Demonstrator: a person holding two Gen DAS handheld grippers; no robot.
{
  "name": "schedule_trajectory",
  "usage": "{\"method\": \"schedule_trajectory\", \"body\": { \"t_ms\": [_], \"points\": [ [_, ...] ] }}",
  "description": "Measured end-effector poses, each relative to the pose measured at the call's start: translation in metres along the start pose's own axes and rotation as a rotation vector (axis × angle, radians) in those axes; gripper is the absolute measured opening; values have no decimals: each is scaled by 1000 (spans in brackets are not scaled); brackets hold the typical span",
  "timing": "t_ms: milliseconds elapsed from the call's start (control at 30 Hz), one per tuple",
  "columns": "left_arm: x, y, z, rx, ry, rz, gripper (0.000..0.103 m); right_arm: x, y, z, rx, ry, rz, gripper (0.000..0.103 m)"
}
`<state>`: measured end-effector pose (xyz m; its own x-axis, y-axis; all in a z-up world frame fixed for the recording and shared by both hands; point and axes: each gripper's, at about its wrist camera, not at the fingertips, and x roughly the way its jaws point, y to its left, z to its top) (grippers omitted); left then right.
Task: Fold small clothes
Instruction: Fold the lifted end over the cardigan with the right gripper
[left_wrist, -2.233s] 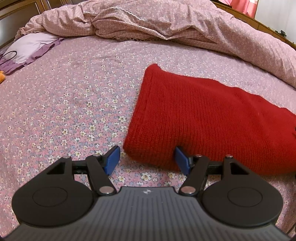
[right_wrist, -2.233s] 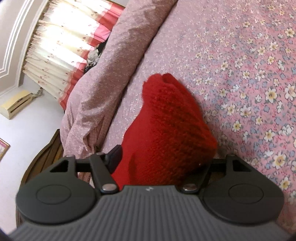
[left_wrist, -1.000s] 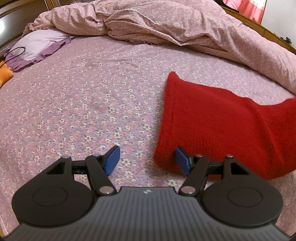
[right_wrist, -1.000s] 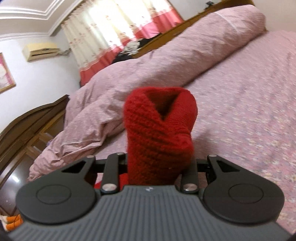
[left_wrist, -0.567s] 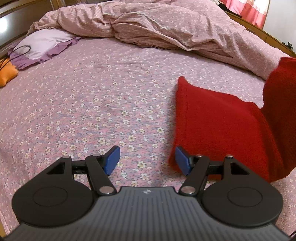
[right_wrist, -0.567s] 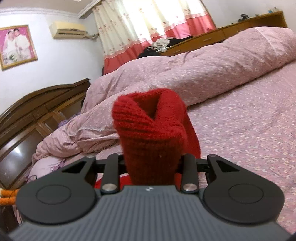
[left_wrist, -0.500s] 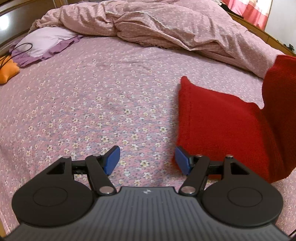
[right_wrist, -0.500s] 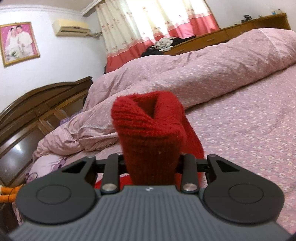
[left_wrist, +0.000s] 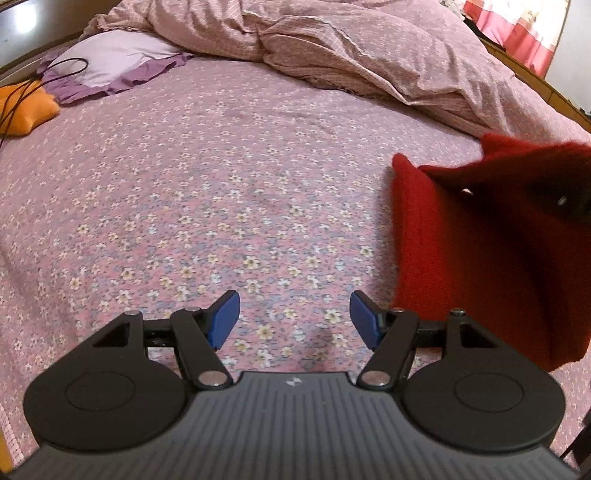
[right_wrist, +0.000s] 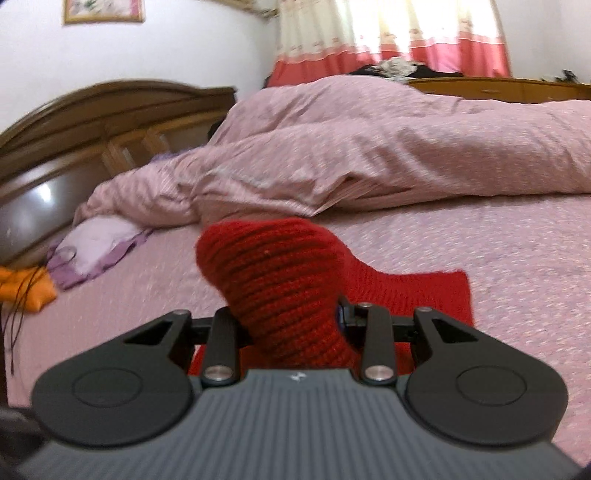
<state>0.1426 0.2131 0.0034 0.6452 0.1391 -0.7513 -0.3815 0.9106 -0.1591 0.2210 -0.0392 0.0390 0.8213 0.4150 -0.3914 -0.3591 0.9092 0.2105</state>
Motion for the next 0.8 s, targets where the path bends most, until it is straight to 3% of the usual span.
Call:
{"method": "schedule_trajectory", "body": {
  "t_ms": [467, 800],
  "points": [
    [-8, 0, 5, 4, -25, -2, 71, -6, 27, -30, -112, 79, 105, 61],
    [-30, -11, 11, 26, -71, -29, 71, -32, 18, -26, -10, 68, 165, 62]
  ]
}}
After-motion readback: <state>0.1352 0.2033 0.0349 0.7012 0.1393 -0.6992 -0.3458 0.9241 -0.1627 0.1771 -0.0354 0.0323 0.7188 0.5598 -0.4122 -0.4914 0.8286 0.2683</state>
